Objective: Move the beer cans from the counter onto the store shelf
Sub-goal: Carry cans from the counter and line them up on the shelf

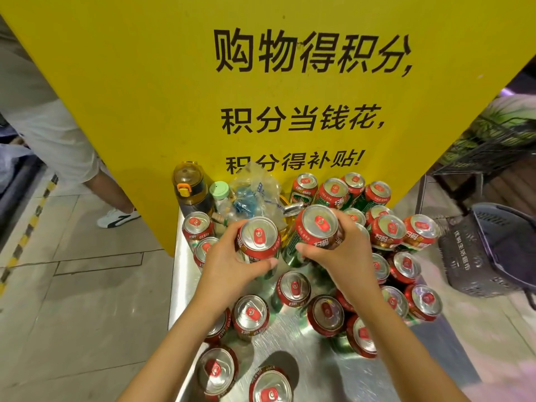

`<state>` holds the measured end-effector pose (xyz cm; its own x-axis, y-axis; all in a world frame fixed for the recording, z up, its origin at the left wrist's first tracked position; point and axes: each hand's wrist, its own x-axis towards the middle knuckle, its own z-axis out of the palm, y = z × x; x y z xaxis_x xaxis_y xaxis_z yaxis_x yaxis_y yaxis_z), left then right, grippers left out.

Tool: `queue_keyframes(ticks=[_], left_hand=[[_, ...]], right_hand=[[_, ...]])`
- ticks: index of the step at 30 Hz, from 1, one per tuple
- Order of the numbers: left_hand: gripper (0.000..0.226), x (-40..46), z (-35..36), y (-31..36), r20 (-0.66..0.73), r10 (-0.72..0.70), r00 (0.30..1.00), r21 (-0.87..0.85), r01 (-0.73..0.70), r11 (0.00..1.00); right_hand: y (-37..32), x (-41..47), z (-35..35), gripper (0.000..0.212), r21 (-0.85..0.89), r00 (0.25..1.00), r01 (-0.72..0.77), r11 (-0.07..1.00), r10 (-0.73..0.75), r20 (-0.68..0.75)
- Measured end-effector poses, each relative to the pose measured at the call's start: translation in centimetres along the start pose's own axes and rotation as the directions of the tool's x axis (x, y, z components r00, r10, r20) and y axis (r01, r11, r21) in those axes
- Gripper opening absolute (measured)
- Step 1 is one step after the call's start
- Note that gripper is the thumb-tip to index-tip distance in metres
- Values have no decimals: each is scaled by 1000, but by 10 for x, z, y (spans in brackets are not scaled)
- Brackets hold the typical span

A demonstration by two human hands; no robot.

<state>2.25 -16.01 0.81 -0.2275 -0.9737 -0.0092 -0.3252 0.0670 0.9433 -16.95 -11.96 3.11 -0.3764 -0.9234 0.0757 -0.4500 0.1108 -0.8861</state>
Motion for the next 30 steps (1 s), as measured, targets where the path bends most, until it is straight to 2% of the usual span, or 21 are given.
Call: queue_keyframes(ticks=[3,8,13,16,24,30], left_hand=[[67,-10,-12,28,-58,50,997,-67,-54,996],[66,-38,-31,76,-149,132,980,-150,-154,977],[61,-82,-42,108,-216,148,965,-273,-205,940],[55,-117,-44,123,-257,154,954,-327,-235,915],[59,-241,-48,131,-391,101,915,-281,-222,934],[57,-344,-50,108,-571,-65,818,-285,-123,951]], right_hand=[[-26,-8,-19,62,66,996,80,995,-78,-31],[-65,-30,-47,58,282,989,145,948,-135,-54],[-92,-66,-68,61,423,980,179,888,-198,0],[-101,-96,-78,53,450,965,201,870,-255,63],[-103,-183,-89,62,486,934,206,849,-319,162],[-97,-250,-73,61,484,868,136,864,-340,363]])
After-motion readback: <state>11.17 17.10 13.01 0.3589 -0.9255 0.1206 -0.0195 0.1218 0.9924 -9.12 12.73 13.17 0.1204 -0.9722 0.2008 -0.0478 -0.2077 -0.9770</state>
